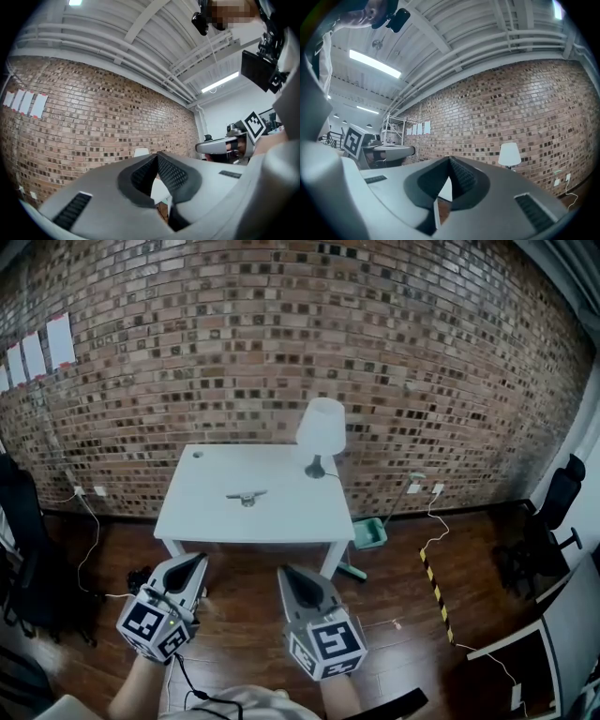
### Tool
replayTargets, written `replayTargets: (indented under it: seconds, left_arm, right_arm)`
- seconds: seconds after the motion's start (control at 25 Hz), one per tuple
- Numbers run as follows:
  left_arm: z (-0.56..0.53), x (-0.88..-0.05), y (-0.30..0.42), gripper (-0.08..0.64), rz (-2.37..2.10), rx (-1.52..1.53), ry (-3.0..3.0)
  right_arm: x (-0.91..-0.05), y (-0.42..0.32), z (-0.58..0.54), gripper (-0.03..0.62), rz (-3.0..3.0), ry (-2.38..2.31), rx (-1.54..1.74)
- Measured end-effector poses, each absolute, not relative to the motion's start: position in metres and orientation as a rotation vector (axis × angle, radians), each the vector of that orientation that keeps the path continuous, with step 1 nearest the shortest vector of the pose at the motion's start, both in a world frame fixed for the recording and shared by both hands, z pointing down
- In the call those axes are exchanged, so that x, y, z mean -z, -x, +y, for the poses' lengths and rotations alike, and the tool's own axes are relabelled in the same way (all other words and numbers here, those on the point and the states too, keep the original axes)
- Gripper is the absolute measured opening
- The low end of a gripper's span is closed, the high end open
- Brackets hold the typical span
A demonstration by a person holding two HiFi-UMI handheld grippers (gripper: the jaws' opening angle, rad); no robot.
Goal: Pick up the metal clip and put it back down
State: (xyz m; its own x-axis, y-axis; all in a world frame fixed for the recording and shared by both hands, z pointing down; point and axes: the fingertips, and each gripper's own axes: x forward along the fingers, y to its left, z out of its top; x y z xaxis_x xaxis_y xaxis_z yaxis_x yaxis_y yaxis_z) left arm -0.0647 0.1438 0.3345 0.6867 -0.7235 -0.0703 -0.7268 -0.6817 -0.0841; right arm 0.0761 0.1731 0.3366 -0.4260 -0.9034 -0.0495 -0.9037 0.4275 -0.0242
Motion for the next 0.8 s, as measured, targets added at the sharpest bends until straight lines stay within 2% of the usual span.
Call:
replayTargets:
  seconds: [0.8]
  left_arm:
    - [0.152,-0.34,0.084,0.017,1.197,-0.055,2.812]
  right_arm:
    - [-0.338,-0.059,0.181,-0.012,2.615,1.694,-0.009]
